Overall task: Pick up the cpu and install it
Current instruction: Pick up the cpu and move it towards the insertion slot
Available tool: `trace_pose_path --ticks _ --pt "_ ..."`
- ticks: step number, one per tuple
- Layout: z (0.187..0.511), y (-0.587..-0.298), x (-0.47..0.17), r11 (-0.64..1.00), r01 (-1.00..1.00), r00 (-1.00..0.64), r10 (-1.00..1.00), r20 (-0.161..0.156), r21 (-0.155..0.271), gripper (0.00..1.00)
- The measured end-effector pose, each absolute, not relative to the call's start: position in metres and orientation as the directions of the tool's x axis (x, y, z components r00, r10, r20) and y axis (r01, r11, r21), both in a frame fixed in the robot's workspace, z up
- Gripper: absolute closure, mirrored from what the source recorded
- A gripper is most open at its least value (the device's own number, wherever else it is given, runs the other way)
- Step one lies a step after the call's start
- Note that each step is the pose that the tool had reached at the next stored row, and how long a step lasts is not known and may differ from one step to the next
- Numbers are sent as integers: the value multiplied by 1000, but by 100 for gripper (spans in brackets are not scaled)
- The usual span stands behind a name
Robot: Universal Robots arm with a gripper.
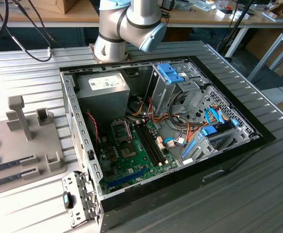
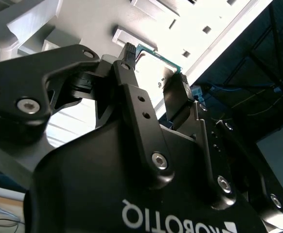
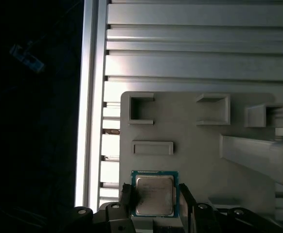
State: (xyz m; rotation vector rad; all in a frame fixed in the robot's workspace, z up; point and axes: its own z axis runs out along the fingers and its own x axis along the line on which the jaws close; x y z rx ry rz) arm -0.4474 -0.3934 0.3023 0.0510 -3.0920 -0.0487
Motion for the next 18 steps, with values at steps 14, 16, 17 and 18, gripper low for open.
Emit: trace_pose_path --ticks 14,16,17,18 --pt "311 -393 -447 999 -32 -998 -34 48 33 53" --pt "313 -393 -447 999 -32 -998 -34 48 33 53" --pt "314 -393 -447 999 -32 -998 -34 48 33 53" --pt "314 -393 -447 999 -32 -998 -34 48 33 53"
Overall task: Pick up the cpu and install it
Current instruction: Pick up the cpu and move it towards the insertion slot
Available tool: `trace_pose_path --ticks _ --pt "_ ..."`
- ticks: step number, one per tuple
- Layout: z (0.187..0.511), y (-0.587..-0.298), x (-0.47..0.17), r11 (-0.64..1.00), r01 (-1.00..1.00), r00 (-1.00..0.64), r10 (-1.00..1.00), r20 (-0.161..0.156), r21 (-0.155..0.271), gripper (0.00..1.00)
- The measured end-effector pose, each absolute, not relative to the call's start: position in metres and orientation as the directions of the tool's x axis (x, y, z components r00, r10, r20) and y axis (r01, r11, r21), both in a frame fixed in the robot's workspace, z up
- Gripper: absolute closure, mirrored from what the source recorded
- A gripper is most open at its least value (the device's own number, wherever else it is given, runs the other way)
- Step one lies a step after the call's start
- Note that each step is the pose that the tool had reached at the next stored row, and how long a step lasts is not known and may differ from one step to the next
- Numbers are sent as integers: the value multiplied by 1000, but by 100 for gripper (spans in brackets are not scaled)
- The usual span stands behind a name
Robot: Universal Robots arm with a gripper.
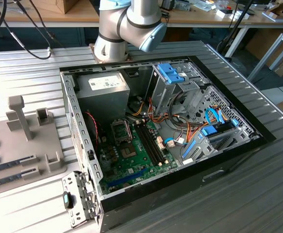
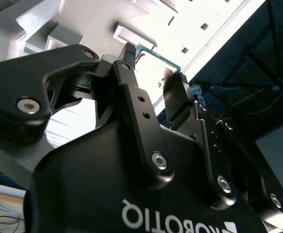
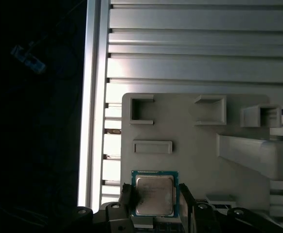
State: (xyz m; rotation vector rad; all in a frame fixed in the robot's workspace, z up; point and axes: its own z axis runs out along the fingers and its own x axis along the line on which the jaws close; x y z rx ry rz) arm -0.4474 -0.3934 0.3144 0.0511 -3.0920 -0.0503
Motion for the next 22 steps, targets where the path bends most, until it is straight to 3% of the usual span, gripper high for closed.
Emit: trace_pose_path --ticks 22 --pt "329 -393 -447 999 -32 -998 -34 48 33 53"
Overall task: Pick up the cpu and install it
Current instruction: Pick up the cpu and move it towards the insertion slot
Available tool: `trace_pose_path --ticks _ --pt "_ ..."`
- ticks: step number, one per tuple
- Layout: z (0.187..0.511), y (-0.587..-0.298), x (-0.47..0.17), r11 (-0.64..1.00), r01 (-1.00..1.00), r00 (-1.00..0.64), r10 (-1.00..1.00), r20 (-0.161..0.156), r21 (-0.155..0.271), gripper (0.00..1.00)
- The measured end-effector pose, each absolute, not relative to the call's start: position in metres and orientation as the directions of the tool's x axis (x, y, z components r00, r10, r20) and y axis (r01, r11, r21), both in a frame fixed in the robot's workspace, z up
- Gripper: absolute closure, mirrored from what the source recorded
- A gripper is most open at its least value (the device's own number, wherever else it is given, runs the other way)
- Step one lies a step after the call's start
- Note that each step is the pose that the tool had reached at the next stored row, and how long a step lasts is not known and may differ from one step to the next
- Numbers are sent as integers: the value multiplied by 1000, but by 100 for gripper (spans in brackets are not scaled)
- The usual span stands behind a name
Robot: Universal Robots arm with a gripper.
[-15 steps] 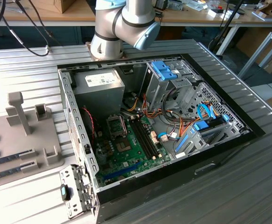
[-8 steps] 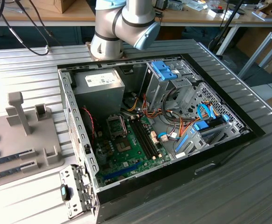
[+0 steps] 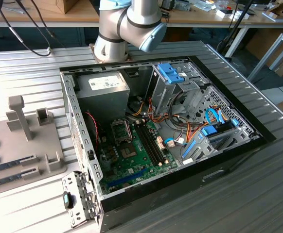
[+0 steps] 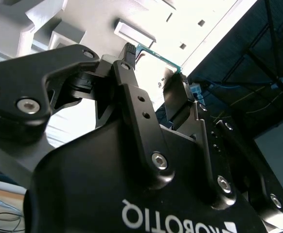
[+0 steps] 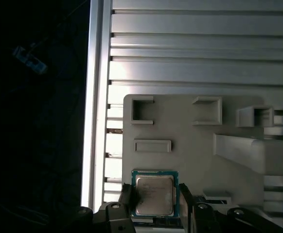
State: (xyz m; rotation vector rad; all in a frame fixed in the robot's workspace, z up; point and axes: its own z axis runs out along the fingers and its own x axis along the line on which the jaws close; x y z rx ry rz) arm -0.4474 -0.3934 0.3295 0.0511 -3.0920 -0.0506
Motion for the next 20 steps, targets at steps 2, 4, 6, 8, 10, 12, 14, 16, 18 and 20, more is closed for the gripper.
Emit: trace_pose_path --ticks 2,4,6,8,10,12,14,16,18,20 --pt "331 -393 -447 999 -32 -998 -34 48 34 53" --pt "332 -393 -447 999 -32 -998 -34 48 34 53" --pt "333 -393 -447 999 -32 -998 -34 48 34 53" --pt "334 -393 -447 999 -32 -998 -34 48 34 53" --pt "335 -393 -447 999 -32 -998 -34 48 34 53" --pt "336 -393 -447 999 -32 -998 -34 48 34 53" --pt "337 -393 -447 999 -32 -998 -34 48 34 53" --pt "339 -393 -447 999 -32 -998 -34 48 34 53" --pt "340 -393 -447 999 -32 -998 -34 48 34 53" --pt "341 -393 -447 999 -32 -998 -34 48 34 53"
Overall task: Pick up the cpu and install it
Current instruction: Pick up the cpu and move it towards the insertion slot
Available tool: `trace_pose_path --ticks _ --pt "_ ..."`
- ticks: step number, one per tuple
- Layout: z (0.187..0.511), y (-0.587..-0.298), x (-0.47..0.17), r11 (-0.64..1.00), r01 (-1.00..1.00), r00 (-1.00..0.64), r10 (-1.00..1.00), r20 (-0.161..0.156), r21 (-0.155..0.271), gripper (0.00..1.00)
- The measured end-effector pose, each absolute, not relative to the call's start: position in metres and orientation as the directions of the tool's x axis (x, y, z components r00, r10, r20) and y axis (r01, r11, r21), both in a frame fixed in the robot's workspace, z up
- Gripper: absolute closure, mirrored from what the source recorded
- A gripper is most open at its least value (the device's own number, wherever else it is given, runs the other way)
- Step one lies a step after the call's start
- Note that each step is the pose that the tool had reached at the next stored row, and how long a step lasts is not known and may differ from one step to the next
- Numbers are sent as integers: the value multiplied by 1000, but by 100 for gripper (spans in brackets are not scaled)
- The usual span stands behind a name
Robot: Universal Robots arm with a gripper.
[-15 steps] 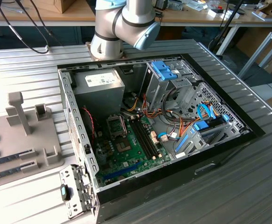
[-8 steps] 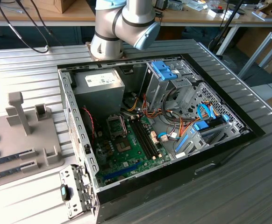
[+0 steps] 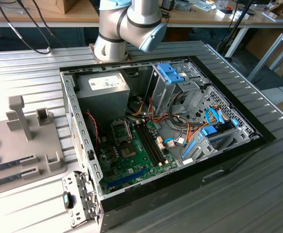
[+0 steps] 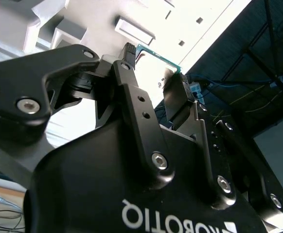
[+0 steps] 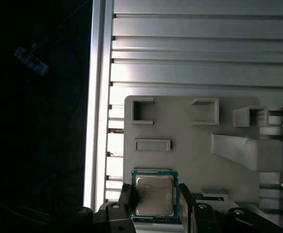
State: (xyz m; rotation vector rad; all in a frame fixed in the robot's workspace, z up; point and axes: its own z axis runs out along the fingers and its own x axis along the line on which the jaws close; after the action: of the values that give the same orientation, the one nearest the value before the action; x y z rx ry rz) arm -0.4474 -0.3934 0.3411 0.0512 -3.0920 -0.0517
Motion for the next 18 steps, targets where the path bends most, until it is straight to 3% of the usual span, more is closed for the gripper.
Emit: trace_pose_path --ticks 18 --pt "355 -393 -447 999 -32 -998 -34 48 35 53"
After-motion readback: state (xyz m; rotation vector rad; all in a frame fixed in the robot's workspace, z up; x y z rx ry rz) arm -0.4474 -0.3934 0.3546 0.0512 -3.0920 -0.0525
